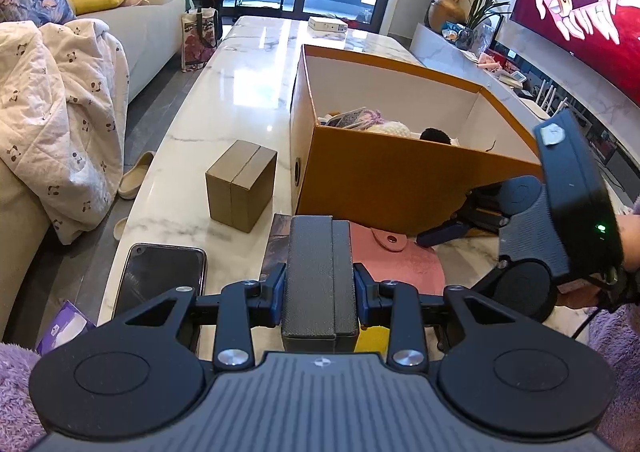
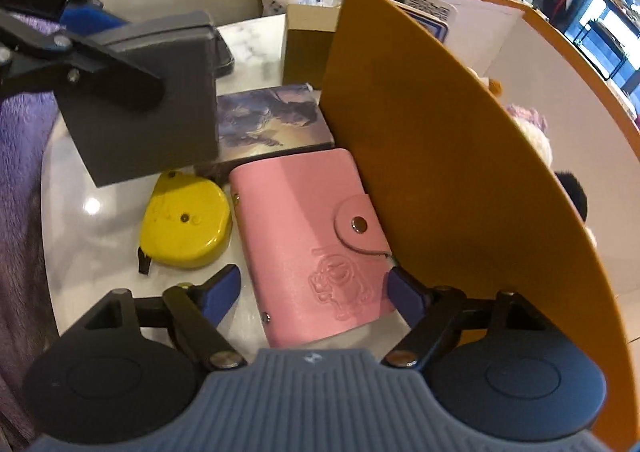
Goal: Organize objects
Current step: 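Grasp the pink wallet with the right tool while the left tool holds the grey case, then carry the grey case and pink wallet over the orange box with both tools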
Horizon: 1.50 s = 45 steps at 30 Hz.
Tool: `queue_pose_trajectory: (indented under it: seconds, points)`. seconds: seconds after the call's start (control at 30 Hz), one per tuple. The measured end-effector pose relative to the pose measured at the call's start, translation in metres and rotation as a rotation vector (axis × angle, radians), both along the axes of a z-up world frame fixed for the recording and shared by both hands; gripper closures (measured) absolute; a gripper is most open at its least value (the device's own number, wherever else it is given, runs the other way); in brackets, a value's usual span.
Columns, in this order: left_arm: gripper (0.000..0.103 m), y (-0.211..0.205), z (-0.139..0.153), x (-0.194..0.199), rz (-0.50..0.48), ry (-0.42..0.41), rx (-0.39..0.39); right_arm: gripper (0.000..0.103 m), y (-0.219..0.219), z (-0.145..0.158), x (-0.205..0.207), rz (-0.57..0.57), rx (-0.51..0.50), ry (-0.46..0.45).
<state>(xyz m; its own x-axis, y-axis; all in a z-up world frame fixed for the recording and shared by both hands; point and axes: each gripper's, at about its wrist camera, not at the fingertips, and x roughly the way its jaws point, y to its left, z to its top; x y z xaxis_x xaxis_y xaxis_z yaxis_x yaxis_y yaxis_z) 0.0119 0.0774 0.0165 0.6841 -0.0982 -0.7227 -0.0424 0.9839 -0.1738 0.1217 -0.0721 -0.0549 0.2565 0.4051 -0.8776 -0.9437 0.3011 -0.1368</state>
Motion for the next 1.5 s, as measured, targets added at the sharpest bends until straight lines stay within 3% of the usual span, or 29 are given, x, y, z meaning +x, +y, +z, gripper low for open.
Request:
queue_pose_trajectory:
  seconds: [0.2,0.3,0.43,0.5,0.6,0.67,0.77,0.9,1.07,1.17,1.37,1.5]
  points:
    - [0.065,-0.001,0.000,-0.001,-0.005,0.002,-0.006,0.032,-0.011,0.005,-0.011,-0.098,0.006,0.025]
    - [0.065,-0.002,0.000,-0.002,-0.006,0.004,-0.006,0.035,-0.025,0.014,-0.003,-0.247,0.086,0.137]
    - [0.065,-0.007,0.001,-0.002,-0.016,0.002,-0.009,0.049,-0.056,0.027,0.011,-0.501,0.241,0.351]
    - [0.065,-0.012,0.002,-0.002,-0.029,0.000,-0.009,0.050,-0.070,0.029,0.010,-0.588,0.296,0.431]
    - [0.065,-0.020,0.004,-0.001,-0.052,-0.008,-0.011,0.053,-0.091,0.027,0.006,-0.688,0.370,0.513]
    - [0.065,-0.026,0.003,0.002,-0.064,-0.006,-0.023,0.066,-0.103,0.031,0.004,-0.736,0.447,0.563]
    - [0.065,-0.040,-0.001,0.010,-0.096,0.009,-0.043,0.074,-0.122,0.030,-0.003,-0.801,0.527,0.646]
    - [0.065,-0.062,-0.005,0.021,-0.144,0.015,-0.022,0.080,-0.150,0.038,-0.016,-0.864,0.591,0.631]
    - [0.065,-0.082,-0.013,0.034,-0.179,0.023,-0.018,0.087,-0.158,0.054,-0.030,-0.857,0.546,0.474]
    - [0.065,-0.090,-0.019,0.041,-0.184,0.037,-0.005,0.087,-0.154,0.061,-0.030,-0.828,0.511,0.388]
    - [0.065,-0.090,-0.024,0.044,-0.194,0.046,-0.014,0.082,-0.141,0.058,-0.019,-0.767,0.510,0.359]
    - [0.065,-0.087,-0.024,0.045,-0.191,0.046,-0.027,0.080,-0.121,0.055,-0.013,-0.743,0.431,0.262]
